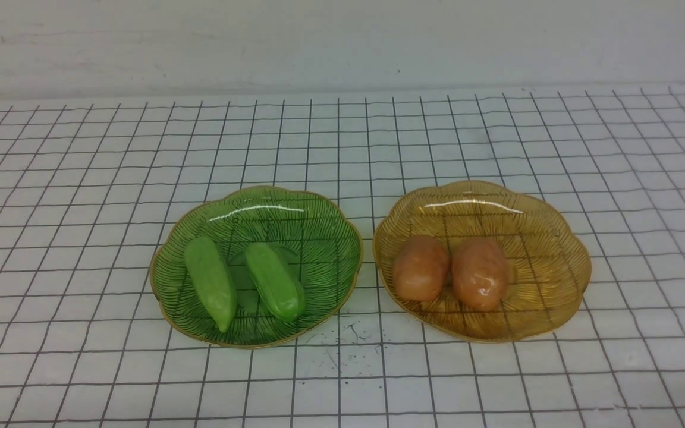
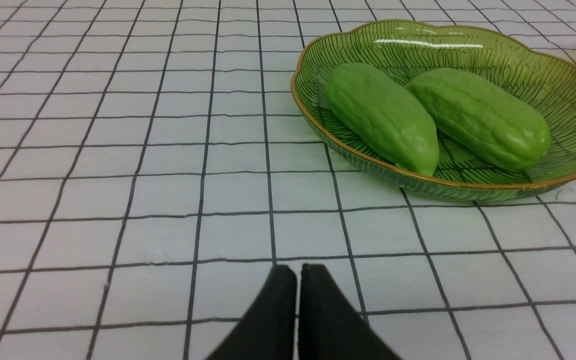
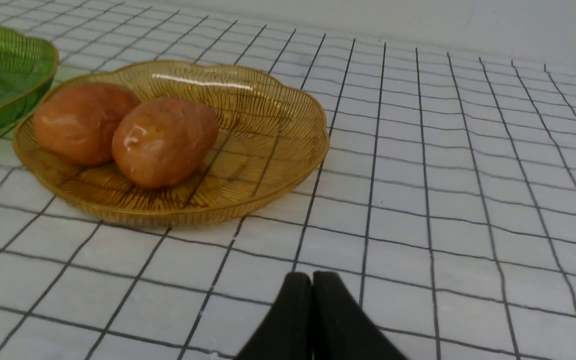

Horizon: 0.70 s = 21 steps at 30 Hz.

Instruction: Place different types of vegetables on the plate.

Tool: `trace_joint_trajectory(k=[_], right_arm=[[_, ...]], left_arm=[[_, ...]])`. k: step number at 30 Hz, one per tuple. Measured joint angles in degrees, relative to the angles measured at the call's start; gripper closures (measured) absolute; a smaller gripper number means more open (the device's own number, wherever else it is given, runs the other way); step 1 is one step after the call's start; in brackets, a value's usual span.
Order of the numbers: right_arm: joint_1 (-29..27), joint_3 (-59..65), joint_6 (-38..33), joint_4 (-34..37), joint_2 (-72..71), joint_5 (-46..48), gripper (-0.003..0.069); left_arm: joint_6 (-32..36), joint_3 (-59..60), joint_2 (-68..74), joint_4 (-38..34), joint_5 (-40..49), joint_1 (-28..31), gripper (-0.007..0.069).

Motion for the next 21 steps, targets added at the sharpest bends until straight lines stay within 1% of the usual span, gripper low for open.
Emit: trace_joint_trajectory(k=[7, 21], right_arm=[[-5.3, 0.0, -0.02, -0.24, -0.07, -0.06, 0.0674], [-5.81, 0.0, -0.02, -0.28, -0.07, -0.06, 0.0674]], left_arm=[[0.0, 0.0, 0.0, 0.0, 0.0, 0.0, 0.0632], [0.0, 0.0, 0.0, 0.0, 0.0, 0.0, 0.0632]])
